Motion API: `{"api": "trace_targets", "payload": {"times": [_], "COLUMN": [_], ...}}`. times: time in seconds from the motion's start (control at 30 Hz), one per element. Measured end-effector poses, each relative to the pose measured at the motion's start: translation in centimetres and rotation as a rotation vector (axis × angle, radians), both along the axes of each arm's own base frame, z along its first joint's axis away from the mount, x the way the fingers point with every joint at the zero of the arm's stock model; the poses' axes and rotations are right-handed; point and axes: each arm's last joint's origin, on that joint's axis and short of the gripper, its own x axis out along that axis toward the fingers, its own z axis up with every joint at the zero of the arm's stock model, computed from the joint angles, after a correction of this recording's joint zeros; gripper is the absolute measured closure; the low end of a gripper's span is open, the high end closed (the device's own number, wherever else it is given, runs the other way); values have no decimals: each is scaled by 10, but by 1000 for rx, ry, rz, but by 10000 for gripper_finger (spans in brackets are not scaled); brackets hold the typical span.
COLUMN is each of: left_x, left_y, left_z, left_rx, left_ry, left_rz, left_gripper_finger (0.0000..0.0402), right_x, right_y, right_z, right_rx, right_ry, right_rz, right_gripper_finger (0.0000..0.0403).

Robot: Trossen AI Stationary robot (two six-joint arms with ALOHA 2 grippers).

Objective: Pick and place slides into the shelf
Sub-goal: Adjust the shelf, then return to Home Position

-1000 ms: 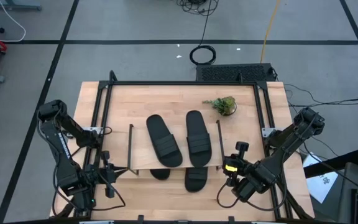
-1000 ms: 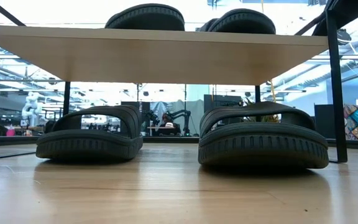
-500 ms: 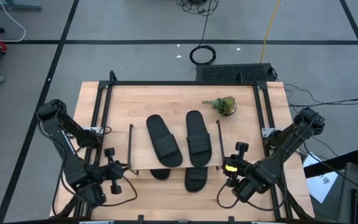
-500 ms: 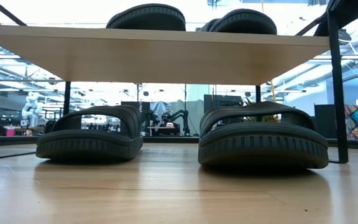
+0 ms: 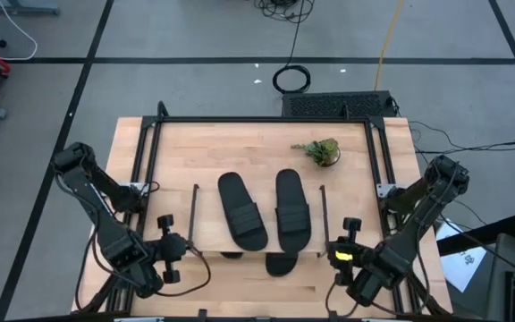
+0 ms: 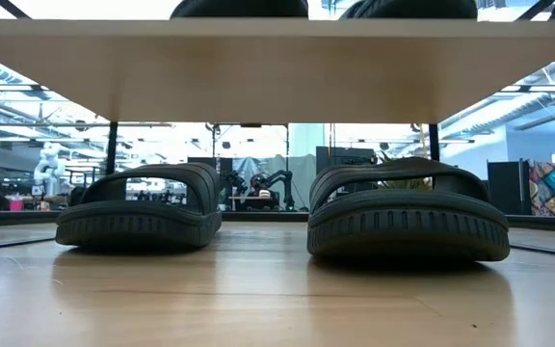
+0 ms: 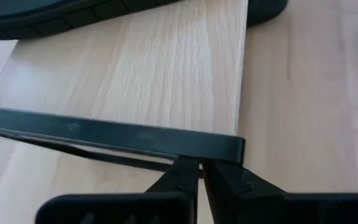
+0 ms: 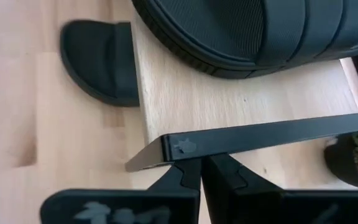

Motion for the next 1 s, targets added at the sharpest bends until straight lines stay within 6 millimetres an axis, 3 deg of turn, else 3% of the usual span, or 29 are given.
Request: {"api": "trace_targets", "payload": {"times": [0.27,0.53,1.0], "left_x": [2,2,-17], "left_y": [-4,-2,-1], "left_z": [1,1,-2], "left_rx": [-31,-24,7], "left_ry": [-5,-4,84], "left_rz": [-23,2,30], "left_gripper_finger": [376,376,397], "right_x": [-9,-10,-26], "right_y": [13,12,13], "right_z": [0,0,-1], "right_rx": [41,27,47], "right_ry": [-50,-44,28], "right_rz": [22,24,-15], "right_gripper_finger": [403,403,403]}}
